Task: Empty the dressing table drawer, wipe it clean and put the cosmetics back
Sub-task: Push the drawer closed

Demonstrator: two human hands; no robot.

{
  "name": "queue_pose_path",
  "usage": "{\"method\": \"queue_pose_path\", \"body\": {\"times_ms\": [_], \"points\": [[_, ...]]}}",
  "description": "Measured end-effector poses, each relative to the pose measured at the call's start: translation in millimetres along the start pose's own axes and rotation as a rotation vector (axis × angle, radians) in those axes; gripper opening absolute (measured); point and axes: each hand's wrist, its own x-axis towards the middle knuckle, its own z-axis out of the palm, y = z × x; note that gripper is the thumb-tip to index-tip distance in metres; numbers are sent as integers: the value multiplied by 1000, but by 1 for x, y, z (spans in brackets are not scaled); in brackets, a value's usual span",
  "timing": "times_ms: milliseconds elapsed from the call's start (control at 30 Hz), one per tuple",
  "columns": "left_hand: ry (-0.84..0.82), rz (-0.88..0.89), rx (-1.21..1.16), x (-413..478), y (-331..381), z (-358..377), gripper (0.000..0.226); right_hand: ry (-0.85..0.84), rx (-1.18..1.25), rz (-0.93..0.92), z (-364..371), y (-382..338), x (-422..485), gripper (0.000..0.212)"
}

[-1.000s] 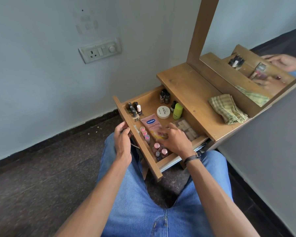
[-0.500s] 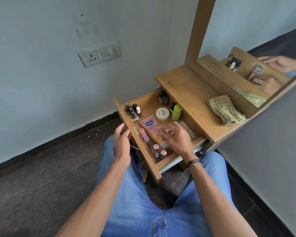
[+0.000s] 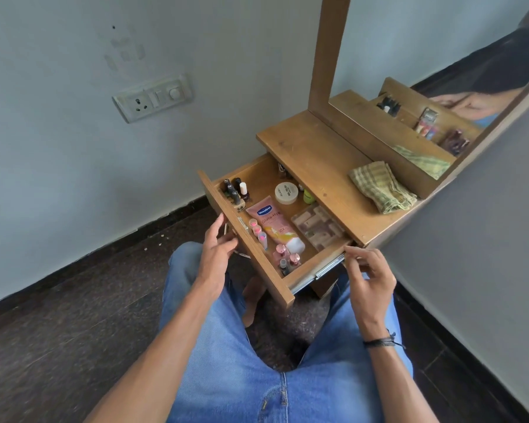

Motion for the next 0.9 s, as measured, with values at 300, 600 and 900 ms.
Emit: {"method": "queue_pose_path", "body": {"times_ms": [300,600,900], "points": [[-196,2,317,15,3,30,94,4,12,-123,-7,-12,1,17],[-228,-21,470,30,23,87,95,89,116,-54,-19,-15,18,20],[-267,-29,456,50,34,138,96,57,92,-26,-22,-9,30,25]]}}
